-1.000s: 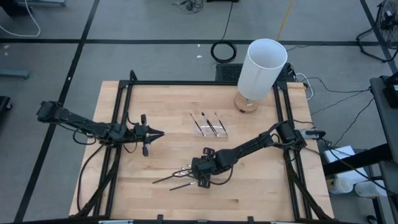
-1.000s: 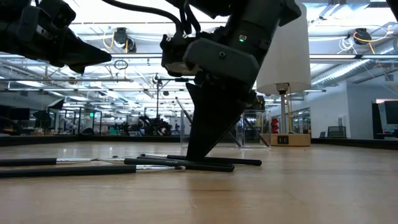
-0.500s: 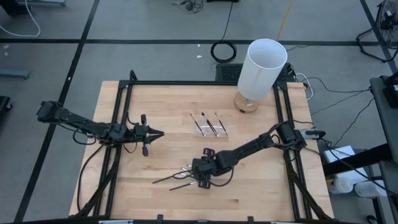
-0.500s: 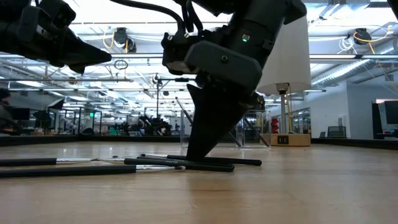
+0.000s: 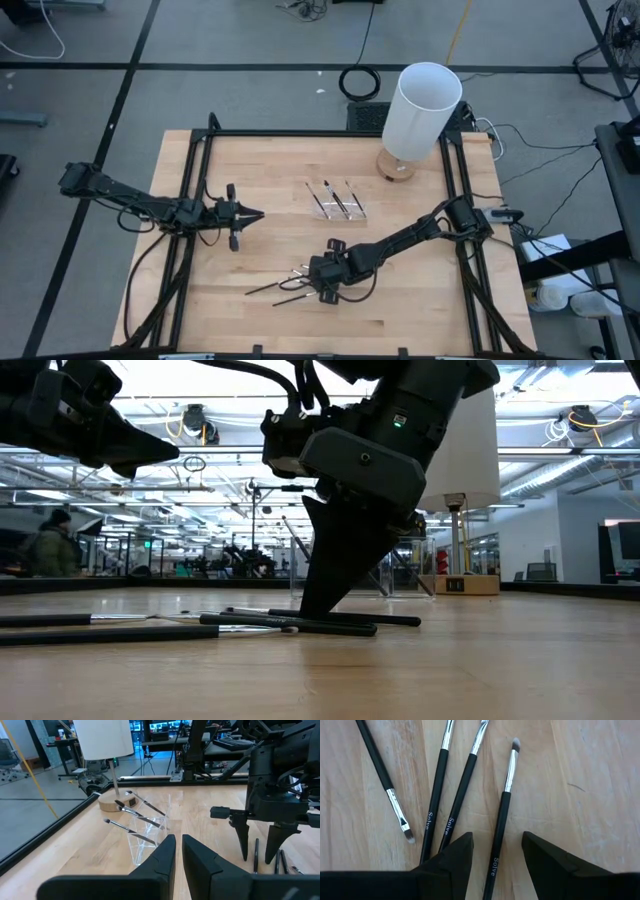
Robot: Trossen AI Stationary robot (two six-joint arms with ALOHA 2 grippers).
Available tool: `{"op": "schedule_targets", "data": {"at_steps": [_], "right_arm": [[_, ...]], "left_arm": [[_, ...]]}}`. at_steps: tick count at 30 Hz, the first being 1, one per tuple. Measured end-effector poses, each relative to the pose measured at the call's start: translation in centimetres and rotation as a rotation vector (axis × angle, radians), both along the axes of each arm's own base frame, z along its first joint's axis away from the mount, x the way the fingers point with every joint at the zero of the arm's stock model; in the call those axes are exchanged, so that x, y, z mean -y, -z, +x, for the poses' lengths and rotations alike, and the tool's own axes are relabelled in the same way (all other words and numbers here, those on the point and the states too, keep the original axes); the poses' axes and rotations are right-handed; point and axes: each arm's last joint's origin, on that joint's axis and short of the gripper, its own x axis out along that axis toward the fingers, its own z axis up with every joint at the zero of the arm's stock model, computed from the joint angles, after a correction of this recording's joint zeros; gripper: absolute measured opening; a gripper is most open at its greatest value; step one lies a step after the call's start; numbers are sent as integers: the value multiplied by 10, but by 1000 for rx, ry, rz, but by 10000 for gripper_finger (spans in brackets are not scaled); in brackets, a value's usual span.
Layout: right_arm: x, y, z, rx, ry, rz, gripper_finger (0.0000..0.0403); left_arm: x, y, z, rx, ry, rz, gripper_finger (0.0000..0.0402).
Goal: Put items in baskets/containers
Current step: Put the black eyeshadow brush into the right section of the transparent organizer
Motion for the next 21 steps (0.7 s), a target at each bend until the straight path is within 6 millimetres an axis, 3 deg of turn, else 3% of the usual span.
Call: {"op": "schedule_targets", "data": {"at_steps": [8, 21], "right_arm": [[4, 21, -12, 0, 13, 17, 164], [5, 22, -13, -2, 19, 34, 164]], "left_arm": [[0, 0, 0, 0, 0, 0, 42], [0, 0, 0, 0, 0, 0, 42]]}}
